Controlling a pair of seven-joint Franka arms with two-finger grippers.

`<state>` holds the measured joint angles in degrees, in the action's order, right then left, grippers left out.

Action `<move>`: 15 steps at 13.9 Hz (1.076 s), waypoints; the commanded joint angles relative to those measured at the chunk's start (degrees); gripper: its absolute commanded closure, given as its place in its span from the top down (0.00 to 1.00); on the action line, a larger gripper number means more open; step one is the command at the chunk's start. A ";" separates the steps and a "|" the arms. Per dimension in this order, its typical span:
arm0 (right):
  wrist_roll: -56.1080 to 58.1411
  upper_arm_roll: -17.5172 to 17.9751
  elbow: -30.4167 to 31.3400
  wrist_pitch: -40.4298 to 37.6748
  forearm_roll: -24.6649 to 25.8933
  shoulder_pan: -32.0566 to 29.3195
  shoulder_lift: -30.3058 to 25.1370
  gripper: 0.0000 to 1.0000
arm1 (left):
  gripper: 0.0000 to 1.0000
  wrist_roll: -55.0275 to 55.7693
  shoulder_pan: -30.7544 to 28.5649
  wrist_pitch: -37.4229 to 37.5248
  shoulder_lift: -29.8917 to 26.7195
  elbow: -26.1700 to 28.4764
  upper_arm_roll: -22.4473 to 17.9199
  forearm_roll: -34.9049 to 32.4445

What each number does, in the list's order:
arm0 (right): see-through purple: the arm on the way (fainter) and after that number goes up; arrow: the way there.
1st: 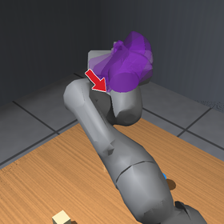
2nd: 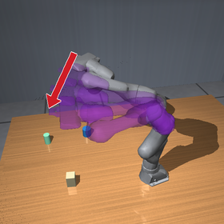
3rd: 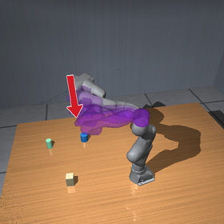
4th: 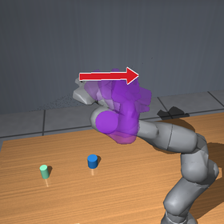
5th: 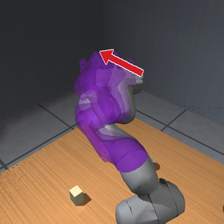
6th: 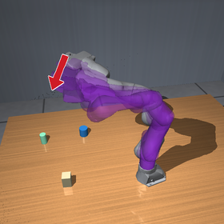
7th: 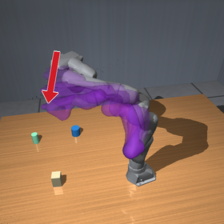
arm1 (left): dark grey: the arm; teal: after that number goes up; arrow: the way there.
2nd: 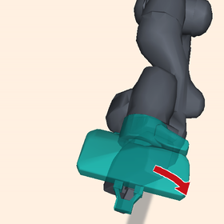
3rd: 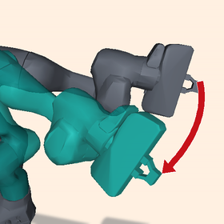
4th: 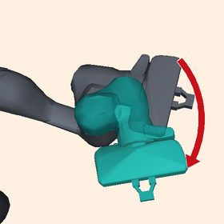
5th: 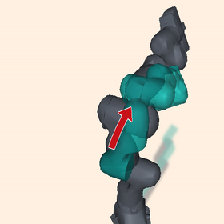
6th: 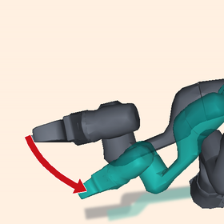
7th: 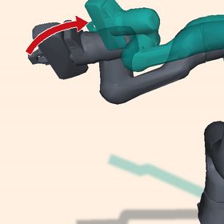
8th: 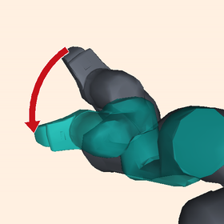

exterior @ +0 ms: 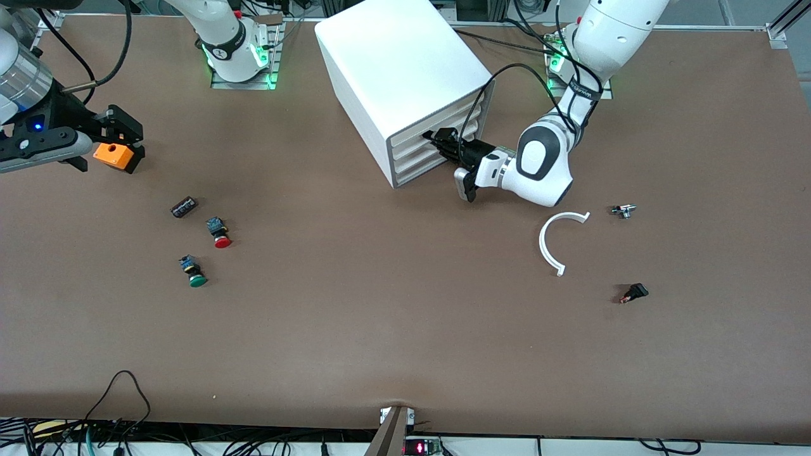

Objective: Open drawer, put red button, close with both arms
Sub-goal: 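Pull the drawer open with the left gripper while the right gripper reaches out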

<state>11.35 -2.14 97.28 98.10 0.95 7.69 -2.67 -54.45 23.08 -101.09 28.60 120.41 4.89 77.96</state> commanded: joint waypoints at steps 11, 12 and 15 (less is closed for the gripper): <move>-0.19 -0.23 -1.21 -0.10 -0.24 -0.05 1.00 1.00 | 0.18 4.44 -0.94 0.45 -0.65 -0.62 -5.93 3.68; 0.07 -0.23 -1.56 -0.10 -0.16 -0.13 1.17 1.00 | 0.18 4.62 -0.94 0.45 -0.74 -0.62 -6.55 3.69; 0.16 -0.32 -1.92 0.60 0.37 -0.22 1.44 1.00 | 0.19 5.41 -0.94 0.36 -1.44 -0.70 -9.10 3.77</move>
<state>11.35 -2.37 96.98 98.41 0.96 7.64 -2.02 -50.55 22.27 -100.74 28.31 119.59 -2.79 80.20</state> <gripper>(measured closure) 0.000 0.819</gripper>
